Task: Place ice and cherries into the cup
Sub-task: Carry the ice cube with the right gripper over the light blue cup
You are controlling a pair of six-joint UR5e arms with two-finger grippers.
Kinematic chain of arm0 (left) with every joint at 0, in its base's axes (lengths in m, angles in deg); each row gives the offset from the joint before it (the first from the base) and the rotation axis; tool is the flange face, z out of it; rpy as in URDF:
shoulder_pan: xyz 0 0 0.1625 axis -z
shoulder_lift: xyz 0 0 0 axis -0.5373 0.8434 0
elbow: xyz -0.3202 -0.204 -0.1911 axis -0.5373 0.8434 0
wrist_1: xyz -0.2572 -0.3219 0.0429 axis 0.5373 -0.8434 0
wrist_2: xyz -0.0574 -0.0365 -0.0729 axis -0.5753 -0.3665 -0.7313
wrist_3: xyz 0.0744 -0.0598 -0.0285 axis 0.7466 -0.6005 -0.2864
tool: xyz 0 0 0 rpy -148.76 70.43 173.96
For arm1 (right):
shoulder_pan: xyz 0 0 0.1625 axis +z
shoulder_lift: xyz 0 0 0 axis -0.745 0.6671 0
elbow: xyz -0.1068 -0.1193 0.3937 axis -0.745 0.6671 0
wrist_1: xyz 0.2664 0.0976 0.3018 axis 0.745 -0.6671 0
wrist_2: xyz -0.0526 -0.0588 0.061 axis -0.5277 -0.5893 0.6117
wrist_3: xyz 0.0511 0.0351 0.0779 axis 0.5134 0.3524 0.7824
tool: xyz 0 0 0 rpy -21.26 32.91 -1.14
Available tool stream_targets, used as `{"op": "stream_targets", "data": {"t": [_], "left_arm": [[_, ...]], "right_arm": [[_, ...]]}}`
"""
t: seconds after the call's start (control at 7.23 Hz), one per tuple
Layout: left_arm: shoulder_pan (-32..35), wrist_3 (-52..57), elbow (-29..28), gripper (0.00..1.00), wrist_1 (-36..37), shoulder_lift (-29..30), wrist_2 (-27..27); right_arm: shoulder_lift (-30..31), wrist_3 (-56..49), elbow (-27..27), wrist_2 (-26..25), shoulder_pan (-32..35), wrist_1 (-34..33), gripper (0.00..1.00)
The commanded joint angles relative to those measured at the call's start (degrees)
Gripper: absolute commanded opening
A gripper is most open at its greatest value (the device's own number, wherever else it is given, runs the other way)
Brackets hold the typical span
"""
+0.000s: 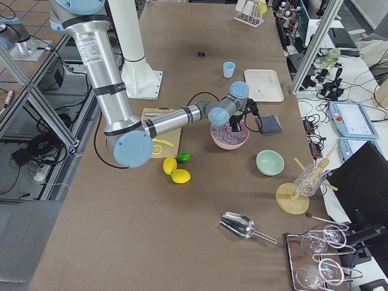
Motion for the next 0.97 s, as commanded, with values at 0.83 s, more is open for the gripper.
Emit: {"op": "stream_targets", "data": {"t": [0.83], "left_arm": [[0.03, -0.09, 0.22, 0.98, -1.68, -1.67, -0.09]], "right_arm": [[-34.30, 33.58, 5.80, -18.49, -20.40, -12.91, 0.00]]}}
